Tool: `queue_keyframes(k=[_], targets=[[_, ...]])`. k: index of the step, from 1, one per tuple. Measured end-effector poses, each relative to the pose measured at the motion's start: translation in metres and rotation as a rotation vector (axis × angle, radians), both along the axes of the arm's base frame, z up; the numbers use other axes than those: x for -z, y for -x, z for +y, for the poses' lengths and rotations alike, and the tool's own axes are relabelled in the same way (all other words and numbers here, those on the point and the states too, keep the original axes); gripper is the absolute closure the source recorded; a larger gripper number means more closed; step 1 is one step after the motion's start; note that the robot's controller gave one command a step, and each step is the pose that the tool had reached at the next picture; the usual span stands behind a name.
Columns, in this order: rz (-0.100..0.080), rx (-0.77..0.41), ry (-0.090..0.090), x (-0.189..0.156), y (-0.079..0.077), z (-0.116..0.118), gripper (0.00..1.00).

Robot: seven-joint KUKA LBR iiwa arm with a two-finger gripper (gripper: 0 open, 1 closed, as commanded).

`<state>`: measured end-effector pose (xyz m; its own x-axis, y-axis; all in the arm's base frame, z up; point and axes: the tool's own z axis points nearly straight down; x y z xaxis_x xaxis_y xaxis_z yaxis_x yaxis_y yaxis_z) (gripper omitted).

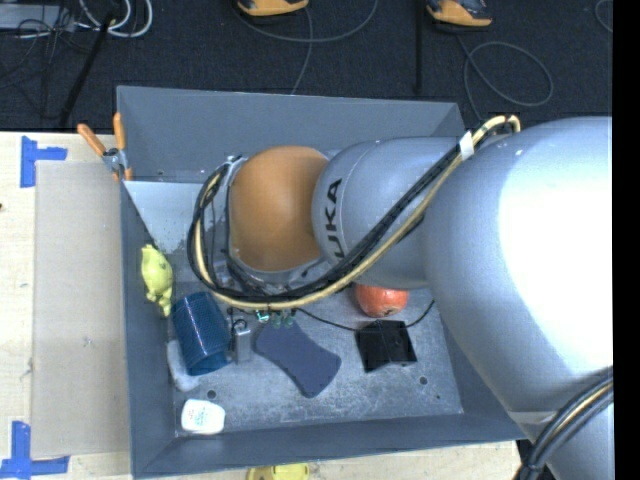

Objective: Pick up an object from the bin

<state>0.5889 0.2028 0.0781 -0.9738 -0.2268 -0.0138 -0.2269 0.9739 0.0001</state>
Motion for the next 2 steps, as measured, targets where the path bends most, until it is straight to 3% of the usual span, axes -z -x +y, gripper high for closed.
queue_keyframes(k=[1, 2], targets=[[0.0, 0.001, 0.0, 0.0, 0.0, 0.0, 0.0], [0.014, -0.184, -0.003, 0.0, -0.025, -0.017, 1.0]])
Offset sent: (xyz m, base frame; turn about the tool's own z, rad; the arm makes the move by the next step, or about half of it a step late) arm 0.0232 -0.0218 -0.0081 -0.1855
